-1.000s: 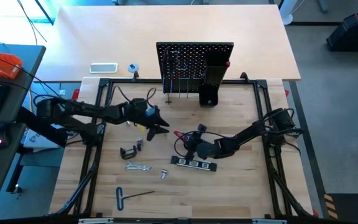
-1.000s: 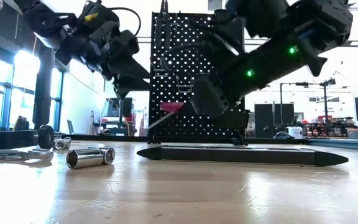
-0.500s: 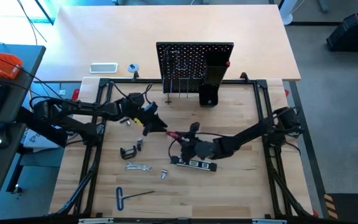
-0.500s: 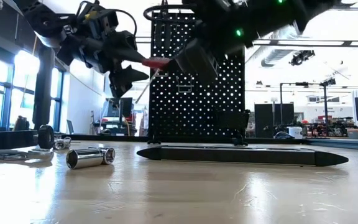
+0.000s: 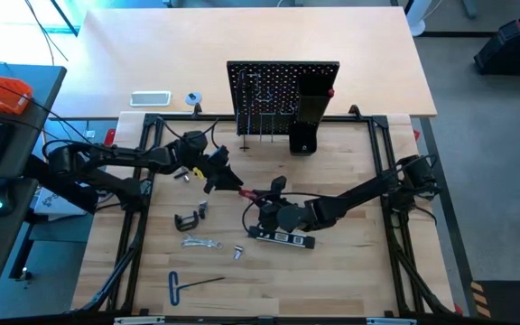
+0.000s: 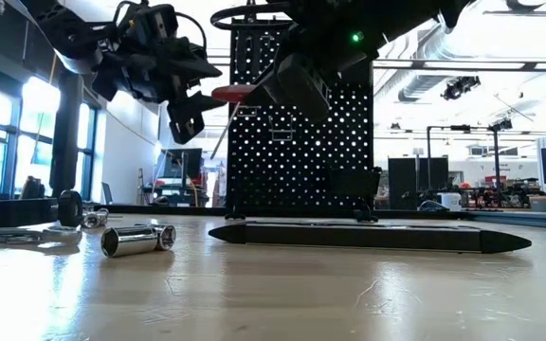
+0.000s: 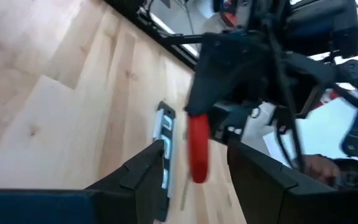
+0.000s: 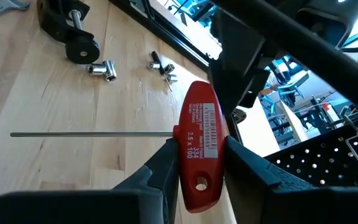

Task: Hang tools onto peg board
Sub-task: Hang the allen wrench on the peg board

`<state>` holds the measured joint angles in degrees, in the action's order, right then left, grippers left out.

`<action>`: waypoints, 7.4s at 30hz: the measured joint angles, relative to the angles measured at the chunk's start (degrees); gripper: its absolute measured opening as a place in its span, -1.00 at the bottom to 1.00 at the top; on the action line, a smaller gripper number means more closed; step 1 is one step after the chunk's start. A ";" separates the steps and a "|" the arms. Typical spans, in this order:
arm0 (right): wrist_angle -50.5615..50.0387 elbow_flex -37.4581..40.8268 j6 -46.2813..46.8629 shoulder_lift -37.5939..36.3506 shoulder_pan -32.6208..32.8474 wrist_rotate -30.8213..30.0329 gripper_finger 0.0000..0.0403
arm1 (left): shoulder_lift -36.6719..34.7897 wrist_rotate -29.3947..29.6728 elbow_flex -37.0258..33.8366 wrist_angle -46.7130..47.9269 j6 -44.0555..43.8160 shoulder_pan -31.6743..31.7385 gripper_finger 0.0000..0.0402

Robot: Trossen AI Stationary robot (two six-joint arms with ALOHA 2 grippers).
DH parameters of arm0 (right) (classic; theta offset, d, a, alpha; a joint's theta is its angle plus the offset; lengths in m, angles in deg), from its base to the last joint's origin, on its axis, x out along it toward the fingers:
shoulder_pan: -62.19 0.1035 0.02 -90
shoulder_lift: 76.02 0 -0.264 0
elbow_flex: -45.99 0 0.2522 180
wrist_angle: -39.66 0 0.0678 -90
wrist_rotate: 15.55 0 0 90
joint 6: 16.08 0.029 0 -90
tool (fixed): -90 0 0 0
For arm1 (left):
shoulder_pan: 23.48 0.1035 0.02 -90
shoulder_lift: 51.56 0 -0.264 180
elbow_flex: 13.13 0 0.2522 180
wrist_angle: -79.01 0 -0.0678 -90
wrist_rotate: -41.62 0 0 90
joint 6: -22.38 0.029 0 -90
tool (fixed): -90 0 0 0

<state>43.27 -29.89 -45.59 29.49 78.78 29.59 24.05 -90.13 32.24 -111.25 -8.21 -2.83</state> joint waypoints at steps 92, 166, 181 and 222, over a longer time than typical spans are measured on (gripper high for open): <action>1.96 -1.36 -2.52 0.02 0.11 -3.88 -0.45 | 0.09 1.31 2.38 0.22 6.04 -4.34 -0.80; -52.32 6.75 71.98 -10.36 15.21 -20.54 -0.21 | 5.79 49.77 43.18 19.40 61.99 -0.58 -0.83; -50.96 6.75 69.95 -10.34 15.23 -20.36 -0.21 | 9.55 52.32 49.53 27.57 59.57 1.19 -0.83; -50.06 6.75 69.43 -10.23 15.23 -19.93 -0.21 | 12.33 55.68 49.53 34.02 52.55 2.98 -0.62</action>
<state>-6.79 -23.14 23.85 19.26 94.00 9.66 36.38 -34.45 81.77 -77.23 44.34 0.15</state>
